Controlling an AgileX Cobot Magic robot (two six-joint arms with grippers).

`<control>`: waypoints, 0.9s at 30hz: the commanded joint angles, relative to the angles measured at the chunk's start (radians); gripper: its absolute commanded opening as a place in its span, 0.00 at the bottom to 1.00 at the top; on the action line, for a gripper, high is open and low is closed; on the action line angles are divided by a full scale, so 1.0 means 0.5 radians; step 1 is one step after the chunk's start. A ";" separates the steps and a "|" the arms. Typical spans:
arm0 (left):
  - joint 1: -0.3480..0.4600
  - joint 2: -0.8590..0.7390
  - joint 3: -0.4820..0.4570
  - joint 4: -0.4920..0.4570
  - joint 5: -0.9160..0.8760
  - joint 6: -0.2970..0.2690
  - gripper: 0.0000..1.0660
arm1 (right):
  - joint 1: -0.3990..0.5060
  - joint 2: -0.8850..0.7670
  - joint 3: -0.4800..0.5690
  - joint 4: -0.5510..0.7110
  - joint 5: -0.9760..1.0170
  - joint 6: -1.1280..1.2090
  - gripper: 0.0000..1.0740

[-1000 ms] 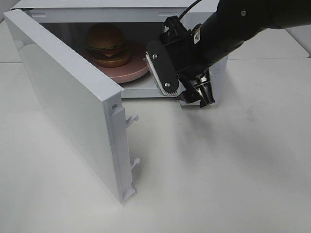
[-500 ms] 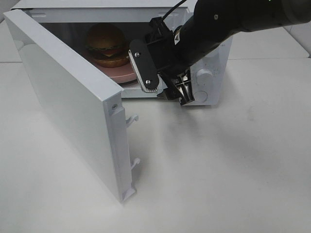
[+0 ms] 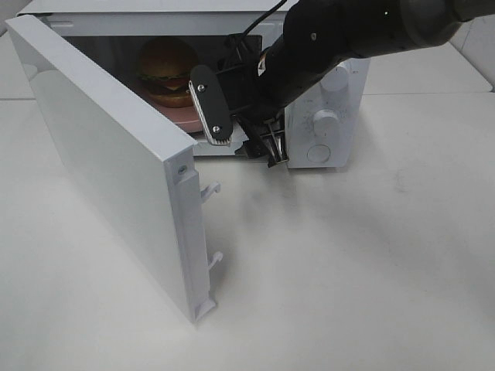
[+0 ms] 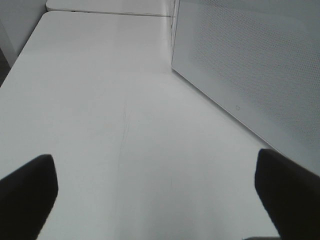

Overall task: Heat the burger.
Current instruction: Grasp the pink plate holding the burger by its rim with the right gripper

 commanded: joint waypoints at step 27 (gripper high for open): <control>0.002 -0.030 0.006 -0.016 -0.028 0.000 0.94 | 0.000 0.412 -0.472 0.010 0.070 0.134 0.77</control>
